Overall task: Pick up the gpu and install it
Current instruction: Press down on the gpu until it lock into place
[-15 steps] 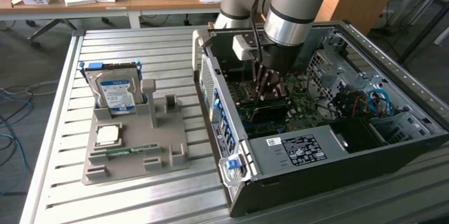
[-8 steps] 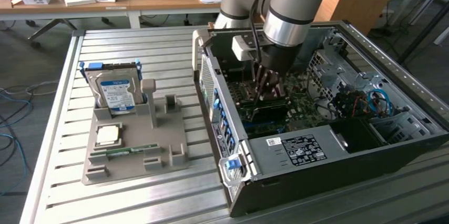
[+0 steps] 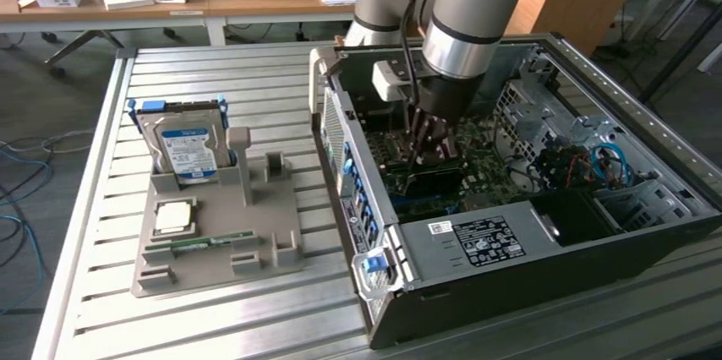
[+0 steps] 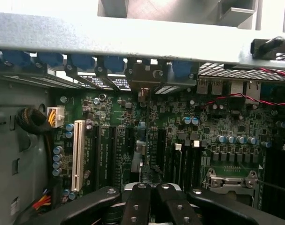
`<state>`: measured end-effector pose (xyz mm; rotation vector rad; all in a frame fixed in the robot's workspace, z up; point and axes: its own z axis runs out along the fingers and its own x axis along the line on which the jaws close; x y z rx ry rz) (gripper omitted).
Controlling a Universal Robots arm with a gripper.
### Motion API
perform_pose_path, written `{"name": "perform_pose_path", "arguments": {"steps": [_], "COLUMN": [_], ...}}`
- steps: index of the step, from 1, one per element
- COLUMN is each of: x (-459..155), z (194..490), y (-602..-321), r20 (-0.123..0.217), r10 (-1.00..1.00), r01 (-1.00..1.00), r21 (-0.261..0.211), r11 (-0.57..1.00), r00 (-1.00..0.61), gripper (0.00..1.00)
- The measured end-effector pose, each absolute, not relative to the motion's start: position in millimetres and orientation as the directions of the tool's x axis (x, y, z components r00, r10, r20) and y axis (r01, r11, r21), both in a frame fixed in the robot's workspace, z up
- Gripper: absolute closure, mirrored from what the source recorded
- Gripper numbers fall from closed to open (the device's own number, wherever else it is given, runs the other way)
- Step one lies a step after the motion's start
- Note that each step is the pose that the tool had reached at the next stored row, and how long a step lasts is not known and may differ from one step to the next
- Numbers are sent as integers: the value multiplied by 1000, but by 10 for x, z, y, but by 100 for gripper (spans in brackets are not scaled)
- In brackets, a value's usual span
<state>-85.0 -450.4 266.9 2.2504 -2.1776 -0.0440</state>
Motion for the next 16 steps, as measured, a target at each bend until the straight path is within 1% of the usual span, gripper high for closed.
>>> {"name": "perform_pose_path", "arguments": {"steps": [16], "x": [-855], "z": [2621], "y": [-4505], "r20": [-13], "r10": [-999], "r01": [-999], "r21": [27], "r11": [-33], "r00": [33], "gripper": [89]}}
